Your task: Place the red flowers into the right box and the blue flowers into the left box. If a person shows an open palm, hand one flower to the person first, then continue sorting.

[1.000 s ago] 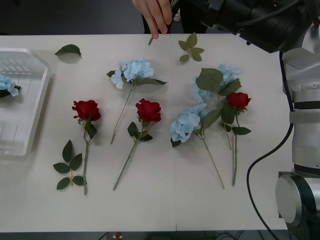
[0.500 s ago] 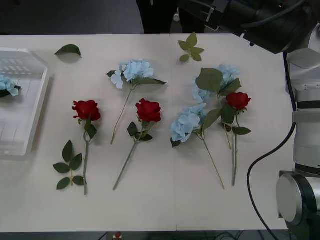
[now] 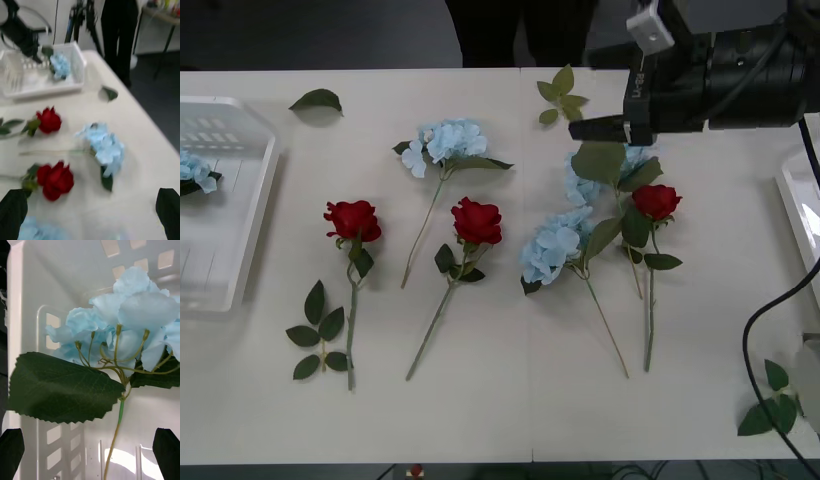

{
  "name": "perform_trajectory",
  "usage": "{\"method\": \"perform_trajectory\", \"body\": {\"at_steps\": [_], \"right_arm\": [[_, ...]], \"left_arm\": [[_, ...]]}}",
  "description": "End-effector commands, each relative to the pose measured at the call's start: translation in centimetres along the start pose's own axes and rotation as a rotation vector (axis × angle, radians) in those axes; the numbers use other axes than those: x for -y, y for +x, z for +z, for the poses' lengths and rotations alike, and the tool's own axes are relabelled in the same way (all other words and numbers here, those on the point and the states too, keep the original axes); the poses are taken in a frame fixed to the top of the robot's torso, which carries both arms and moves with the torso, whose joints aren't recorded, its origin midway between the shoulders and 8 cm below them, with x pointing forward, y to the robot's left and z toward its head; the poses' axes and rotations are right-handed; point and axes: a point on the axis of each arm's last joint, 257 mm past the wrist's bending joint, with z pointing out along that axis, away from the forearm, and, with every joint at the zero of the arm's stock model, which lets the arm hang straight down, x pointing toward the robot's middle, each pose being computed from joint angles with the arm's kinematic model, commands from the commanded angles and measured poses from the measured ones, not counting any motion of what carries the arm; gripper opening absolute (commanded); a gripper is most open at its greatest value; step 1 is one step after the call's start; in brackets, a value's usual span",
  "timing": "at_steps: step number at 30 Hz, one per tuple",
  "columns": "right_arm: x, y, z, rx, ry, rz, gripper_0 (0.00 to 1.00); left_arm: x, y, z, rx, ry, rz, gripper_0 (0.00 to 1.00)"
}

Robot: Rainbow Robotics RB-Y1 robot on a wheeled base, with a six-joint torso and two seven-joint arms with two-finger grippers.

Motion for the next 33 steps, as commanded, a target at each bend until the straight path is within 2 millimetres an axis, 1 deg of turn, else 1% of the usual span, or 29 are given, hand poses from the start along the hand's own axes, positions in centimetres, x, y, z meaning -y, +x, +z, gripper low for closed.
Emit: {"method": "perform_trajectory", "body": {"at_steps": [1, 3, 5, 6, 7, 9, 11, 13, 15, 16, 17, 19, 21, 22, 24, 26, 27, 30, 31, 33], "right_arm": [[-0.1, 3.1, -1.5, -0.164, 0.006, 0.078, 1.00], [-0.1, 6.1, -2.7, -0.284, 0.013, 0.124, 1.00], [0.0, 9.1, -4.1, -0.410, 0.029, 0.157, 1.00], [0.0, 9.8, -4.6, -0.443, 0.031, 0.163, 1.00], [0.0, 11.3, -5.6, -0.509, 0.038, 0.176, 1.00], [0.0, 13.2, -6.9, -0.596, 0.049, 0.187, 1.00], [0.3, 15.5, -8.6, -0.691, 0.082, 0.206, 1.00], [0.3, 17.3, -9.5, -0.757, 0.105, 0.221, 1.00], [0.0, 19.8, -10.6, -0.843, 0.131, 0.238, 1.00], [-0.1, 20.7, -11.0, -0.868, 0.146, 0.257, 1.00], [-0.2, 21.2, -11.1, -0.881, 0.156, 0.268, 1.00], [-0.5, 22.5, -11.5, -0.908, 0.193, 0.328, 1.00], [-1.0, 23.4, -11.7, -0.914, 0.225, 0.398, 1.00], [-1.2, 23.7, -11.7, -0.916, 0.231, 0.417, 1.00], [-1.6, 24.4, -12.0, -0.925, 0.264, 0.486, 1.00], [-1.8, 24.9, -12.3, -0.933, 0.286, 0.528, 1.00], [-1.8, 25.4, -12.6, -0.941, 0.321, 0.578, 1.00], [-2.2, 26.4, -12.9, -0.969, 0.369, 0.635, 1.00], [-2.4, 26.7, -12.8, -0.981, 0.387, 0.654, 1.00], [-2.7, 27.1, -12.1, -0.985, 0.409, 0.685, 1.00]], "left_arm": [[-0.3, -1.3, -2.7, -0.018, 0.041, 0.009, 1.00], [1.0, -2.0, -3.9, -0.025, 0.096, 0.000, 1.00], [2.8, -3.5, -5.3, -0.010, 0.160, -0.003, 1.00], [3.4, -3.9, -5.8, -0.006, 0.179, -0.003, 1.00], [4.7, -4.6, -6.7, 0.001, 0.220, 0.003, 1.00], [6.6, -5.8, -8.1, 0.016, 0.285, 0.012, 1.00], [10.0, -7.3, -10.3, 0.042, 0.382, 0.031, 1.00], [13.1, -8.2, -11.8, 0.065, 0.474, 0.034, 1.00], [17.6, -9.0, -13.6, 0.092, 0.610, 0.023, 1.00], [19.3, -9.0, -14.2, 0.092, 0.652, 0.028, 1.00], [20.3, -9.1, -14.6, 0.092, 0.672, 0.031, 1.00], [23.8, -8.4, -15.4, 0.067, 0.711, 0.054, 1.00], [26.6, -7.7, -15.7, 0.058, 0.714, 0.076, 1.00], [27.4, -7.3, -15.8, 0.053, 0.714, 0.081, 1.00], [30.3, -6.2, -15.9, 0.051, 0.705, 0.101, 1.00], [31.8, -5.6, -15.8, 0.047, 0.692, 0.113, 1.00], [33.1, -4.8, -15.6, 0.042, 0.679, 0.119, 1.00], [34.7, -3.3, -15.2, 0.048, 0.658, 0.121, 1.00], [35.1, -2.5, -14.9, 0.052, 0.648, 0.128, 1.00], [35.3, -1.3, -14.6, 0.055, 0.633, 0.129, 1.00]]}}
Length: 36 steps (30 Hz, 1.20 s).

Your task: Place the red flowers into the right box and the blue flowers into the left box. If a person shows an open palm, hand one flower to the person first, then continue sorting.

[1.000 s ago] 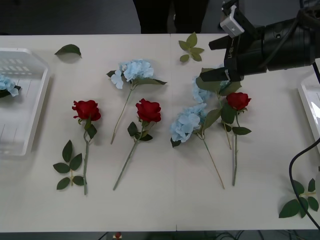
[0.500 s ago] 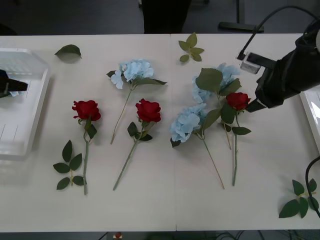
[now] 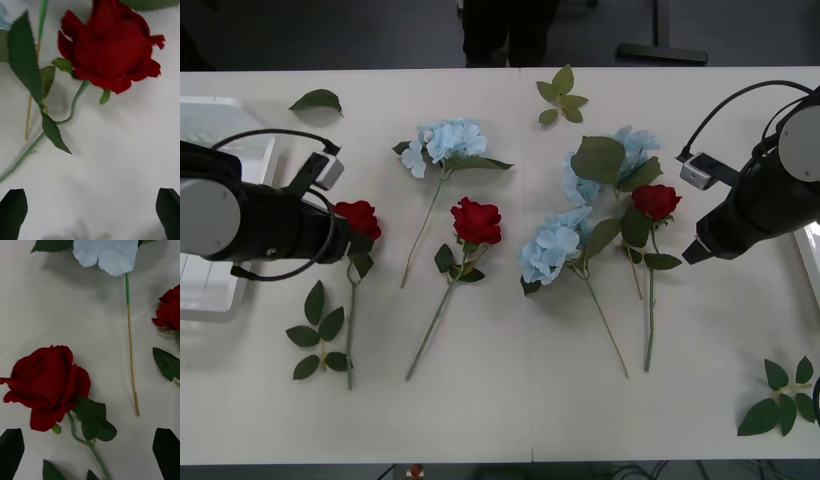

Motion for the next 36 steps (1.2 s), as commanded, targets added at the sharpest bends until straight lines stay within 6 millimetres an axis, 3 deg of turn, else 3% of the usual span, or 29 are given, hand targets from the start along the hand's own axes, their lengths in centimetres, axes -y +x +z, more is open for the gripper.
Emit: {"method": "perform_trajectory", "body": {"at_steps": [1, 5, 11, 24, 36], "right_arm": [[-0.2, -1.4, -0.1, 0.023, 0.048, 0.101, 1.00], [-1.3, -1.7, 1.4, 0.019, 0.043, 0.190, 1.00], [-2.4, -2.4, 3.7, 0.030, 0.015, 0.253, 1.00], [-3.1, -3.8, 7.2, 0.072, 0.020, 0.285, 1.00], [-3.3, -4.5, 8.7, 0.100, 0.022, 0.304, 1.00]], "left_arm": [[-0.5, 1.9, 0.0, 0.032, -0.053, -0.028, 1.00], [-0.9, 3.8, 0.5, 0.043, -0.072, -0.050, 1.00], [-1.9, 4.3, 1.0, 0.064, -0.133, -0.067, 1.00], [-1.8, 3.0, 4.7, 0.072, -0.198, -0.116, 1.00], [-2.2, 2.6, 7.1, 0.065, -0.193, -0.135, 1.00]]}}
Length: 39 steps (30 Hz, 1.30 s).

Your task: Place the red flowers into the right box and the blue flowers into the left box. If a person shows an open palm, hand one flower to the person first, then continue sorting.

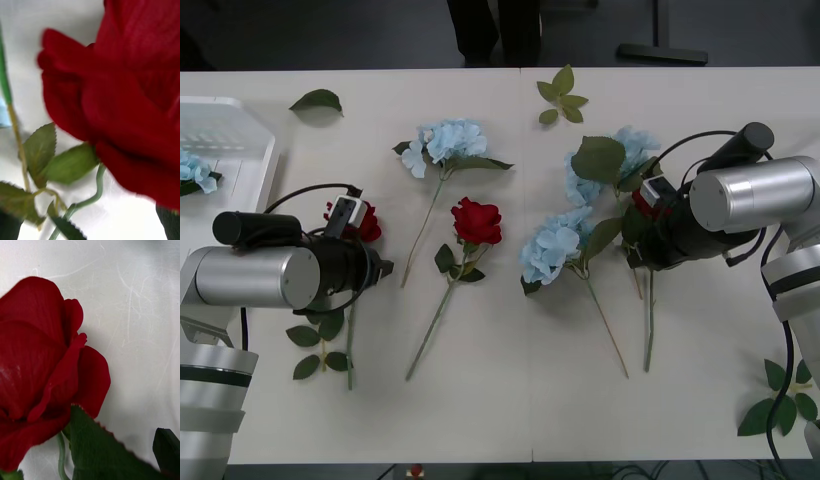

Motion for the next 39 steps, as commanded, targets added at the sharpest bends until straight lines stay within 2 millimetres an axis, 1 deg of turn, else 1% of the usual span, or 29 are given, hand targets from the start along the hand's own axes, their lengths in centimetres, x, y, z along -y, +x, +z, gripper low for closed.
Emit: {"method": "perform_trajectory", "body": {"at_steps": [1, 2, 3, 4, 5, 7, 8, 9, 10, 11, 17, 18, 19, 20, 22, 23, 24, 25, 26, 27, 28, 30, 31, 32, 34, 36, 37, 39], "right_arm": [[-0.8, -1.3, -0.1, 0.034, -0.010, 0.042, 1.00], [-0.9, -1.3, 0.0, 0.034, -0.010, 0.039, 1.00], [-0.9, -1.3, 0.0, 0.033, -0.008, 0.039, 1.00], [-0.9, -1.2, 0.1, 0.032, -0.007, 0.039, 1.00], [-1.0, -1.3, 0.1, 0.032, -0.007, 0.036, 1.00], [-1.0, -1.3, 0.1, 0.035, -0.005, 0.035, 1.00], [-1.2, -1.5, 0.2, 0.040, -0.007, 0.033, 0.98], [-1.3, -1.6, 0.2, 0.042, -0.007, 0.035, 0.95], [-1.4, -1.5, 0.4, 0.041, -0.008, 0.034, 0.92], [-1.4, -1.6, 0.3, 0.044, -0.007, 0.034, 0.91], [-1.8, -1.8, 0.7, 0.052, -0.008, 0.037, 0.76], [-1.8, -1.9, 0.7, 0.055, -0.005, 0.034, 0.71], [-1.8, -1.9, 0.8, 0.055, -0.003, 0.031, 0.68], [-1.9, -1.9, 0.8, 0.054, -0.002, 0.029, 0.62], [-1.8, -2.0, 0.8, 0.057, 0.000, 0.031, 0.41], [-1.8, -2.1, 0.8, 0.060, 0.000, 0.030, 0.32], [-1.7, -2.1, 0.8, 0.059, 0.003, 0.030, 0.20], [-1.8, -2.1, 0.8, 0.060, 0.002, 0.030, 0.17], [-1.8, -2.2, 0.7, 0.061, 0.002, 0.029, 0.17], [-1.8, -2.2, 0.7, 0.061, 0.002, 0.029, 0.17], [-1.8, -2.3, 0.7, 0.062, 0.002, 0.030, 0.00], [-1.8, -2.4, 0.6, 0.064, 0.002, 0.031, 0.00], [-1.6, -2.5, 0.5, 0.068, 0.004, 0.031, 0.00], [-1.7, -2.6, 0.5, 0.068, 0.003, 0.029, 0.00], [-1.6, -2.9, 0.2, 0.072, -0.002, 0.034, 0.00], [-1.4, -3.3, -0.3, 0.079, -0.007, 0.038, 0.00], [-1.2, -3.5, -0.4, 0.082, -0.009, 0.040, 0.00], [-1.0, -4.2, -1.1, 0.098, -0.014, 0.039, 0.00]], "left_arm": [[-0.9, -1.5, -0.2, 0.037, -0.024, -0.019, 1.00], [-0.9, -1.4, -0.1, 0.035, -0.025, -0.017, 1.00], [-0.8, -1.2, 0.0, 0.028, -0.024, -0.016, 0.96], [-0.8, -1.1, 0.1, 0.026, -0.024, -0.014, 0.85], [-0.8, -0.9, 0.3, 0.022, -0.025, -0.013, 0.77], [-0.8, -0.7, 0.7, 0.027, -0.026, -0.012, 0.48], [-0.8, -0.6, 0.8, 0.029, -0.028, -0.011, 0.34], [-0.7, -0.6, 0.9, 0.028, -0.027, -0.008, 0.23], [-0.7, -0.5, 1.0, 0.029, -0.026, -0.009, 0.07], [-0.7, -0.7, 0.9, 0.030, -0.026, -0.010, 0.00], [-0.2, -1.2, 0.9, 0.031, -0.010, -0.013, 0.00], [-0.1, -1.4, 0.8, 0.029, -0.004, -0.016, 0.00], [0.0, -1.5, 0.8, 0.029, -0.001, -0.019, 0.00], [0.2, -1.8, 0.8, 0.035, 0.005, -0.020, 0.00], [0.4, -2.4, 0.7, 0.045, 0.016, -0.021, 0.00], [0.6, -2.9, 0.6, 0.054, 0.025, -0.023, 0.00], [0.8, -3.7, 0.3, 0.069, 0.034, -0.024, 0.00], [0.8, -3.8, 0.2, 0.072, 0.036, -0.025, 0.00], [1.1, -4.6, -0.2, 0.086, 0.049, -0.023, 0.00], [1.1, -4.6, -0.2, 0.086, 0.049, -0.023, 0.00], [1.4, -6.5, -1.5, 0.114, 0.075, -0.020, 0.00], [1.8, -7.9, -2.8, 0.136, 0.102, -0.012, 0.00], [2.3, -8.9, -3.8, 0.155, 0.123, -0.002, 0.00], [2.5, -9.2, -4.3, 0.163, 0.135, 0.002, 0.00], [3.9, -10.9, -6.2, 0.201, 0.191, 0.020, 0.00], [5.9, -12.5, -8.3, 0.247, 0.279, 0.028, 0.00], [6.5, -12.9, -8.9, 0.260, 0.305, 0.028, 0.00], [8.7, -14.0, -10.8, 0.295, 0.410, 0.026, 0.00]]}}
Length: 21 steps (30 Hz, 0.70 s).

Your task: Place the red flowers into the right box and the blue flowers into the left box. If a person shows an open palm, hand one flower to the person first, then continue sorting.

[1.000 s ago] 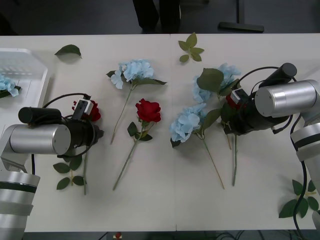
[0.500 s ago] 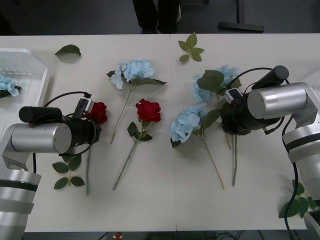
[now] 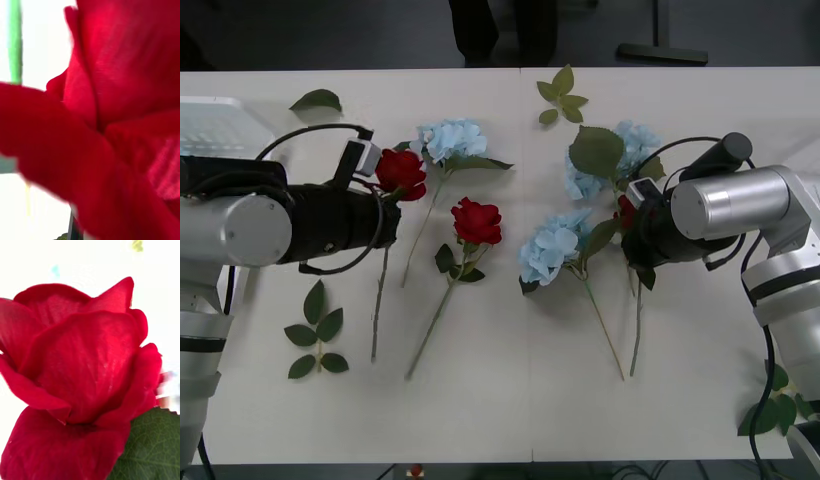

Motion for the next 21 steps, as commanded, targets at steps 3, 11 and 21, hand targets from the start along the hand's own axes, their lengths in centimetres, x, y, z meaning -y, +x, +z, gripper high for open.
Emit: {"method": "perform_trajectory", "body": {"at_steps": [3, 11, 21], "right_arm": [[0.8, -4.5, -3.3, 0.098, -0.018, 0.014, 0.00], [3.1, -6.8, -7.2, 0.169, 0.031, -0.135, 0.00], [9.7, -8.0, -12.7, 0.221, 0.169, -0.227, 0.00]], "left_arm": [[6.1, -6.8, -3.9, 0.163, 0.244, 0.036, 0.00], [13.7, -11.7, -7.2, 0.355, 0.539, -0.027, 0.00], [20.5, -17.2, -8.4, 0.580, 0.695, -0.094, 0.00]]}}
